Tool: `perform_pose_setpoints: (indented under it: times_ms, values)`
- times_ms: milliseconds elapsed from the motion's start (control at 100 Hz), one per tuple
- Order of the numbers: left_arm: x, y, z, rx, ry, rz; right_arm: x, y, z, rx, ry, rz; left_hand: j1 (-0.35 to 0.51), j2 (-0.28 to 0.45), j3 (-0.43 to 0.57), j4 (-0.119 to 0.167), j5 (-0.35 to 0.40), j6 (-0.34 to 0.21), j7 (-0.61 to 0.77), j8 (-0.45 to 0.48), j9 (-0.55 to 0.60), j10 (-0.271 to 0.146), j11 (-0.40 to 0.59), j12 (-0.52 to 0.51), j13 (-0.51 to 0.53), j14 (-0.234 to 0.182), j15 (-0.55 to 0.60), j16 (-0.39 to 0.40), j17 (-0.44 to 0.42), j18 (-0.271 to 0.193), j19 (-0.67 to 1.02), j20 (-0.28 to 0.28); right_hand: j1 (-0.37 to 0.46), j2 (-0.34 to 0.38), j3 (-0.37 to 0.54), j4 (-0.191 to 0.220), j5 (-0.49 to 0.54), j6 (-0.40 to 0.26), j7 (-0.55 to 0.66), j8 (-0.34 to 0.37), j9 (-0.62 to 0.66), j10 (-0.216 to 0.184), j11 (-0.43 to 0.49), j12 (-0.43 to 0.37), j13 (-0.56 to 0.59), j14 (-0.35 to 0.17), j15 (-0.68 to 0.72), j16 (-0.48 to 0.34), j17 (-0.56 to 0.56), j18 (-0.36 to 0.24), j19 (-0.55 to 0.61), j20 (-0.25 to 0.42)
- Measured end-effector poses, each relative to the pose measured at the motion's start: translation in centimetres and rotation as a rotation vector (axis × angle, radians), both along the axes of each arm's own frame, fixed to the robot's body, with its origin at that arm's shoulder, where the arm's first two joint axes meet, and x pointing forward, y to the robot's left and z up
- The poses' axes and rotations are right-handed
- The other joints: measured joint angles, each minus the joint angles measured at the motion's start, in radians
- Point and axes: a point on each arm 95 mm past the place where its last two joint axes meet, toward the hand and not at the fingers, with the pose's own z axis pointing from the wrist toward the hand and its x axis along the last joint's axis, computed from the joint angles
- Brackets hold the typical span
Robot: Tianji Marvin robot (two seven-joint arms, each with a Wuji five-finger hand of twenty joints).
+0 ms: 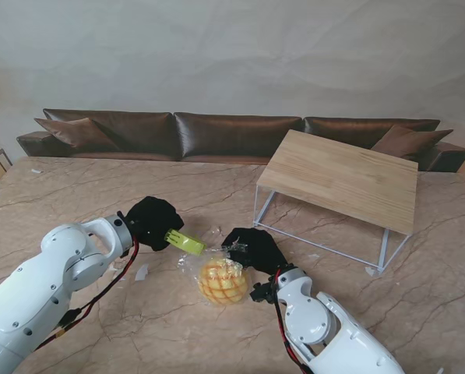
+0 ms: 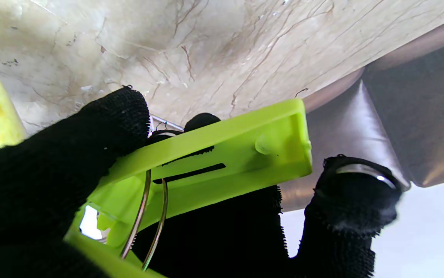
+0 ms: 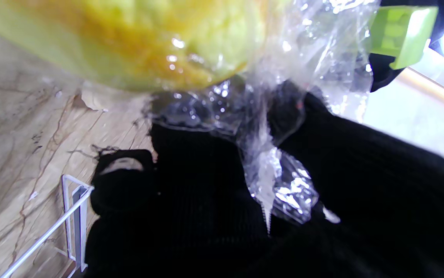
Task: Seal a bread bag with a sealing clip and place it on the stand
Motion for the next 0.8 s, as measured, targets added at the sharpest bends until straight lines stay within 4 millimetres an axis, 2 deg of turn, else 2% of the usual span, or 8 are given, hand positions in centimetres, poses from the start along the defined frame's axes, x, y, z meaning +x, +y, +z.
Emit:
perform_pose_setpoints:
  times_ms: [500,800]
  values:
    - [-1.0,-1.8,-0.2,0.129,-0.051,-0.092,0.3,0.7,-0.2,0.013,0.018,0.006,0.000,0.000,0.000,0.000,0.000,0.000,0.000,0.000,0.000,0.000,0.000,0.000,0.000,0.000,0.000,0.000,0.000,-0.001,0.000,-0.013,0.000,0.000,0.000,0.000,0.000,0.017,0.000,-0.012,0.002,0.004,0.027,0.010,0.010,0.001,0.047,0.026,0.022,0.008,0.008,0.000]
    - [-1.3,-3.0,-0.3,0.197,-0.042,-0.085,0.4,1.0,-0.5,0.001,0.013,0.012,0.000,0.000,0.000,0.005,0.000,0.000,0.000,0.000,0.000,0.000,0.000,0.000,0.000,0.000,0.000,0.000,0.000,-0.006,0.001,-0.035,-0.002,-0.002,0.021,0.000,0.011,0.024,0.000,-0.014,0.025,0.008,0.049,0.031,0.019,0.014,0.110,0.057,0.051,0.016,0.025,0.002]
